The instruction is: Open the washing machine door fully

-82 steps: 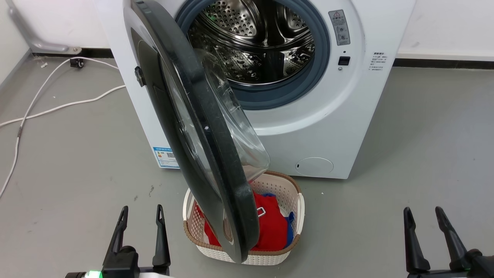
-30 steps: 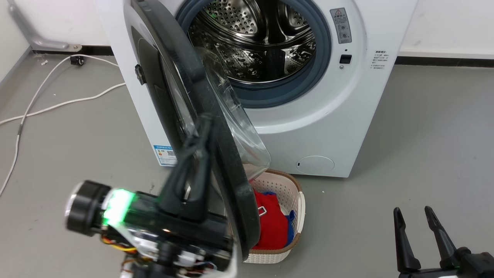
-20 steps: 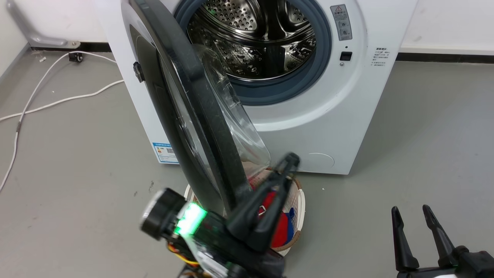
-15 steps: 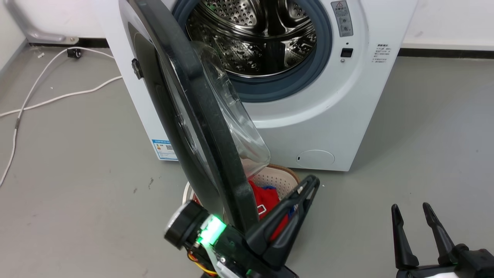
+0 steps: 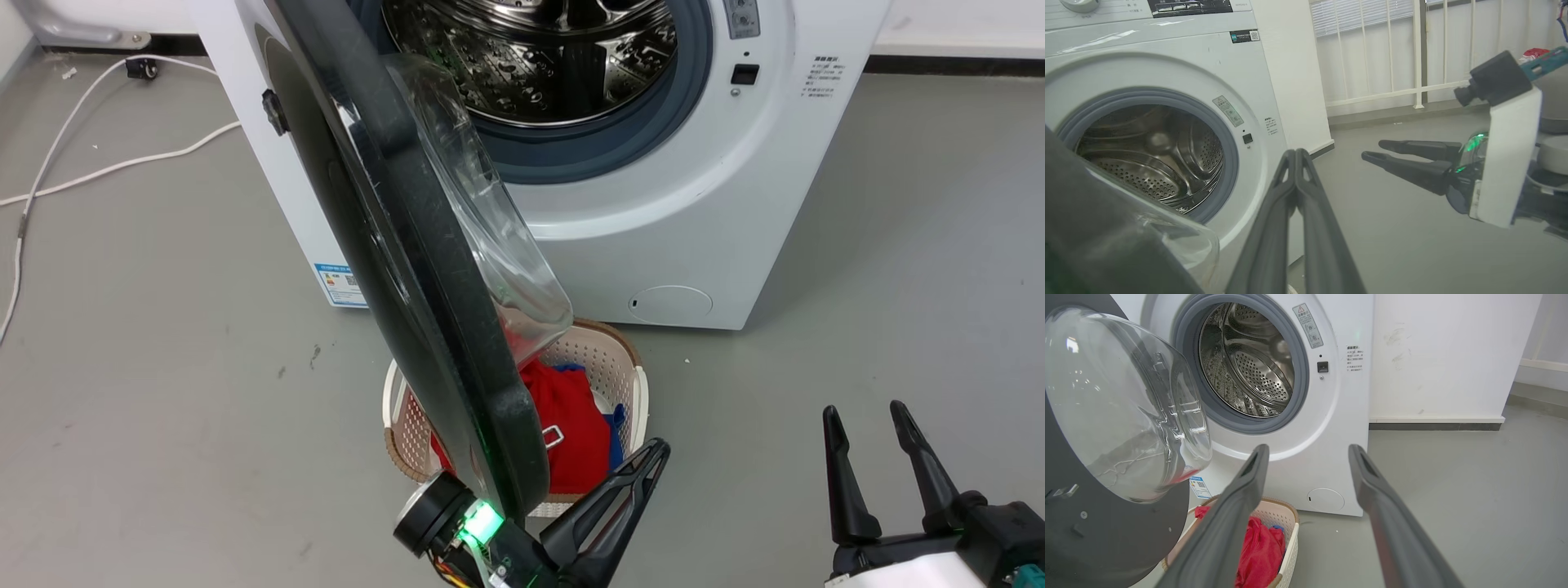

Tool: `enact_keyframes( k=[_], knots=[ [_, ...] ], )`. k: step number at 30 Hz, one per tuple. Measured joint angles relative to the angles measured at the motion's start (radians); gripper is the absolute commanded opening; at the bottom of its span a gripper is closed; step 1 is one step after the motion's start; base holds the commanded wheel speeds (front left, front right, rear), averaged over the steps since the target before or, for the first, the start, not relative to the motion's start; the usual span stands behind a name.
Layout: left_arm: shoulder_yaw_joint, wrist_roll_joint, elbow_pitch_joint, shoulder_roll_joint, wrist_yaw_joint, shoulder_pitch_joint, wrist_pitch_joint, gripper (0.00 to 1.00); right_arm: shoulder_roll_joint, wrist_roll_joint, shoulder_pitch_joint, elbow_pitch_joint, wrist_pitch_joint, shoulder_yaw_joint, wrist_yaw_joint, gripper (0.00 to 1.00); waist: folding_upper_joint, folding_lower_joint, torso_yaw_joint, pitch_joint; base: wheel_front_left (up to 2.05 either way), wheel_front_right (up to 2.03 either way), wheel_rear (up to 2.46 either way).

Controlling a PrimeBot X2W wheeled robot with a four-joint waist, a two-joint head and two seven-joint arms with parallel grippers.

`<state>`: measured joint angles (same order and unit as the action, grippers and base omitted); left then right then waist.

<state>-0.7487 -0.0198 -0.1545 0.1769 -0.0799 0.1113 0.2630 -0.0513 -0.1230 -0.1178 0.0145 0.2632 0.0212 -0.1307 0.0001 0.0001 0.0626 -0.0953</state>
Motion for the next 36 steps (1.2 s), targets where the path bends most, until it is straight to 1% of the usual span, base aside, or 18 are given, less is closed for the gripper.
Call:
enact_keyframes(
  k=[8,12,25,33,36],
  knots=[
    [0.019,0.033,0.103,-0.002,-0.019,-0.015,0.0,0.0,0.0,0.001,0.012,-0.007,0.0,0.001,0.0,1.0,0.0,0.0,-0.001,-0.023,0.0,0.0,0.0],
    [0.047,0.048,0.134,-0.004,-0.036,-0.028,0.0,0.0,0.0,0.001,0.015,-0.012,0.0,0.002,0.0,1.0,0.0,0.0,0.005,-0.026,0.0,0.0,0.0],
    [0.12,0.058,0.122,-0.004,-0.072,-0.1,0.001,0.0,0.0,-0.001,0.008,-0.022,0.0,0.01,0.0,1.0,0.0,-0.0001,0.056,-0.008,0.0,0.0,0.0],
    [0.201,0.062,0.092,0.009,-0.118,-0.171,0.004,0.0,0.0,-0.005,-0.009,-0.026,0.0,0.014,0.0,1.0,0.0,-0.0001,0.099,0.008,0.0,0.0,0.0],
    [0.251,0.067,0.088,0.03,-0.141,-0.184,0.003,0.0,0.0,-0.005,-0.015,-0.028,0.0,0.016,0.0,1.0,-0.0001,-0.0001,0.118,0.011,0.0,0.0,0.0]
  ],
)
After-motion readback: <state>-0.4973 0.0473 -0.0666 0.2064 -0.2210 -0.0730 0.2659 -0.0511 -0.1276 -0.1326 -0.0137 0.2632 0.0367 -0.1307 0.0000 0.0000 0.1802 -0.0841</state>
